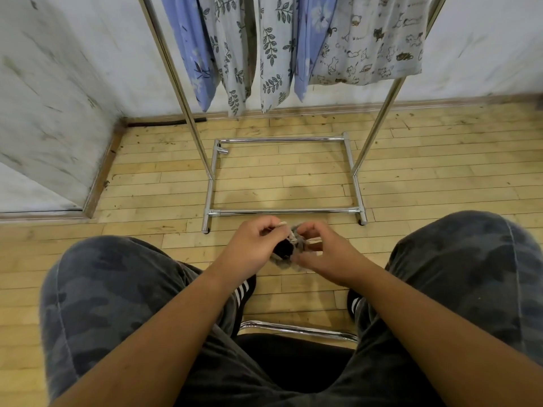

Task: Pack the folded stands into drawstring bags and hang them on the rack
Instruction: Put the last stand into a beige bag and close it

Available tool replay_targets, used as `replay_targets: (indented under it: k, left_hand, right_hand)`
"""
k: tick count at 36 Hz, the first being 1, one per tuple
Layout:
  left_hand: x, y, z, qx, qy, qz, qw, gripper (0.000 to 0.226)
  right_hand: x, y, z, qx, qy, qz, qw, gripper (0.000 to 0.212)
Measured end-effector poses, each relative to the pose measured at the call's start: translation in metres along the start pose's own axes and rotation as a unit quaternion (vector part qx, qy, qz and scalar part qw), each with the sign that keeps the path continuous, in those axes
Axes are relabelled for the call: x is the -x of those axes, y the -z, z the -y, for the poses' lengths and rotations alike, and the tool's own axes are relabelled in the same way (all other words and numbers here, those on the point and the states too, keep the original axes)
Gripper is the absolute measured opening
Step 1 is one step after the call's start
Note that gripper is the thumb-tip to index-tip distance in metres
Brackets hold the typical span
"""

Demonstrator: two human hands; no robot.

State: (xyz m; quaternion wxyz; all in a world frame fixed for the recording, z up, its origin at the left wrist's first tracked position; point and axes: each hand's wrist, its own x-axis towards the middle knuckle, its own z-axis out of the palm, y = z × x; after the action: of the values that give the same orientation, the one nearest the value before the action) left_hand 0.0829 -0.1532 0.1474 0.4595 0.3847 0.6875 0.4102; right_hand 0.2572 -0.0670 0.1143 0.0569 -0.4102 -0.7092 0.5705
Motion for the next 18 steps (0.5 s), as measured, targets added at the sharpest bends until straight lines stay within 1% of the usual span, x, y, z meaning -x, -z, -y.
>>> replay_targets:
  k: [3, 5, 7, 9, 12, 14, 16, 18]
  left_hand:
    - [-0.002, 0.0, -0.002, 0.01, 0.025, -0.001, 1.0, 0.022]
    - [-0.003, 0.0, -0.004, 0.014, 0.038, 0.008, 0.999, 0.024]
    - [-0.003, -0.001, -0.006, 0.023, 0.049, 0.008, 0.999, 0.025]
    - [-0.004, -0.001, -0.008, 0.03, 0.057, -0.007, 0.998, 0.027]
    - [-0.005, 0.0, -0.009, 0.028, 0.058, -0.029, 0.998, 0.033]
    - [-0.006, 0.001, -0.01, 0.031, 0.058, -0.033, 0.997, 0.034]
    - [-0.005, 0.001, -0.011, 0.035, 0.058, -0.031, 0.997, 0.033]
    - [-0.005, 0.002, -0.01, 0.041, 0.051, -0.025, 0.998, 0.032]
  right_hand:
    - [-0.001, -0.002, -0.001, 0.006, 0.022, 0.004, 1.0, 0.061]
    - [-0.003, -0.004, -0.002, 0.013, 0.051, 0.006, 0.999, 0.063]
    - [-0.005, -0.005, -0.002, 0.011, 0.063, 0.015, 0.998, 0.055]
    - [-0.004, -0.004, 0.0, 0.015, 0.065, 0.01, 0.998, 0.047]
    - [-0.006, -0.004, 0.0, 0.012, 0.031, -0.02, 0.999, 0.04]
    - [-0.008, -0.004, 0.0, -0.009, 0.002, -0.038, 0.999, 0.027]
    - [-0.01, -0.004, -0.001, -0.019, 0.001, -0.048, 0.999, 0.013]
    - [-0.011, -0.005, -0.001, -0.017, 0.013, -0.037, 0.999, 0.009]
